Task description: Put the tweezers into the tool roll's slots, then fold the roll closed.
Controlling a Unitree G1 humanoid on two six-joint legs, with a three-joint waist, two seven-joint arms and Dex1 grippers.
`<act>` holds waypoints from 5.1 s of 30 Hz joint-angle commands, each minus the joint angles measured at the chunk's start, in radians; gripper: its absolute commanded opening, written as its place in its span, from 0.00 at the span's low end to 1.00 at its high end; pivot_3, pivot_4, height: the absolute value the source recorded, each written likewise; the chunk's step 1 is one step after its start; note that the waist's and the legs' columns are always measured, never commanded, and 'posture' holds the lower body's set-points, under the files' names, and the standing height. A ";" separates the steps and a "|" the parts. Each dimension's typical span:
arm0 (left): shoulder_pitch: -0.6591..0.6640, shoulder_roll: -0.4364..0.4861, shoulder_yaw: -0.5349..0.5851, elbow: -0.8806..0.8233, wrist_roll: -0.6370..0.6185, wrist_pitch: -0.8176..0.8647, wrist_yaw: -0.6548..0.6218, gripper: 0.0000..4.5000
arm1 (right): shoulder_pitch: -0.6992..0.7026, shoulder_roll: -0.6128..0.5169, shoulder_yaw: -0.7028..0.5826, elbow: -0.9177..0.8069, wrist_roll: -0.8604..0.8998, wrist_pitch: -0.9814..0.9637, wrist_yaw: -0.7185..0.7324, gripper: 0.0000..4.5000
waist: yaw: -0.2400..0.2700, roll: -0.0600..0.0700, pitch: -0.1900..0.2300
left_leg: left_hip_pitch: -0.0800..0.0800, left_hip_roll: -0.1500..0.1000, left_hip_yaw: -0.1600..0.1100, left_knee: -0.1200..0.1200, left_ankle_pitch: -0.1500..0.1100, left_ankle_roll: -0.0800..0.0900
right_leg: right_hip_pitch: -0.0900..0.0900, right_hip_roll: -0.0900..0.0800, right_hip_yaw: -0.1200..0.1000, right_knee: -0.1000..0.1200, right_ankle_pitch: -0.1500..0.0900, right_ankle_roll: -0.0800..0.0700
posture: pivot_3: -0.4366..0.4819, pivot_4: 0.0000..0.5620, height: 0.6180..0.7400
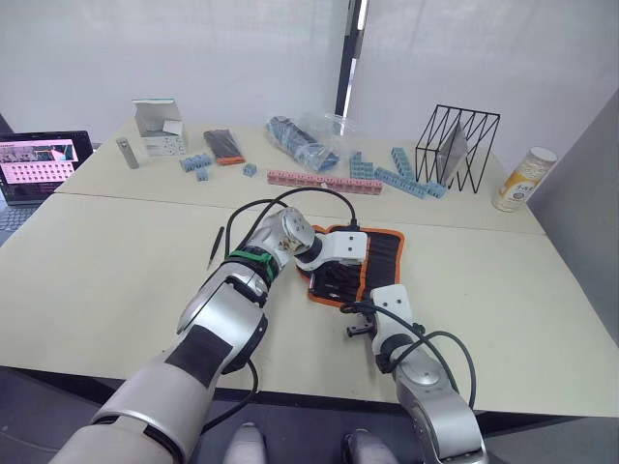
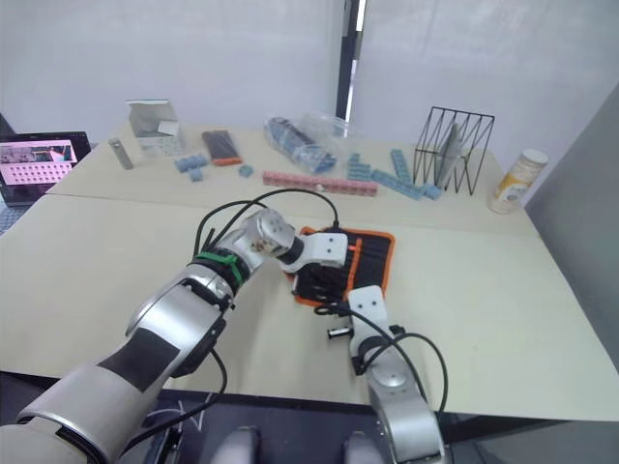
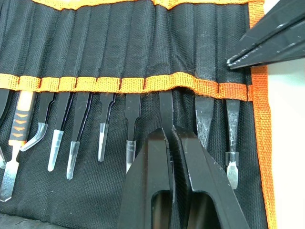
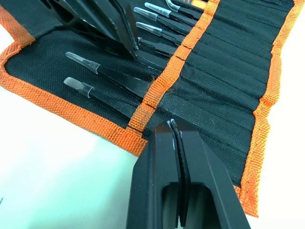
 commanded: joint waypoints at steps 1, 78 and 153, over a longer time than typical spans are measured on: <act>-0.029 -0.044 0.016 -0.010 -0.007 -0.016 0.002 0.01 | 0.055 0.005 0.049 0.079 0.015 0.092 0.016 0.00 | 0.000 0.000 0.000 | 0.000 0.000 0.000 0.000 0.000 0.000 | 0.000 0.000 0.000 0.000 0.000 0.000 | 0.48 0.27 1.00; 0.955 0.369 0.648 -1.098 -0.520 0.740 0.835 1.00 | -0.113 -0.112 -0.022 0.196 0.054 -0.096 0.131 0.00 | -0.049 0.009 -0.002 | 0.014 0.005 0.004 0.000 -0.006 -0.009 | 0.001 0.002 0.002 -0.001 0.002 -0.005 | 0.48 0.27 1.00; 0.052 0.288 -0.074 -0.344 -0.104 0.075 -0.248 0.01 | 0.001 -0.022 -0.027 0.158 0.041 -0.026 0.024 0.00 | -0.028 0.004 -0.001 | 0.004 0.004 0.002 -0.010 -0.003 -0.007 | -0.003 0.004 0.003 -0.004 0.001 -0.005 | 0.48 0.27 1.00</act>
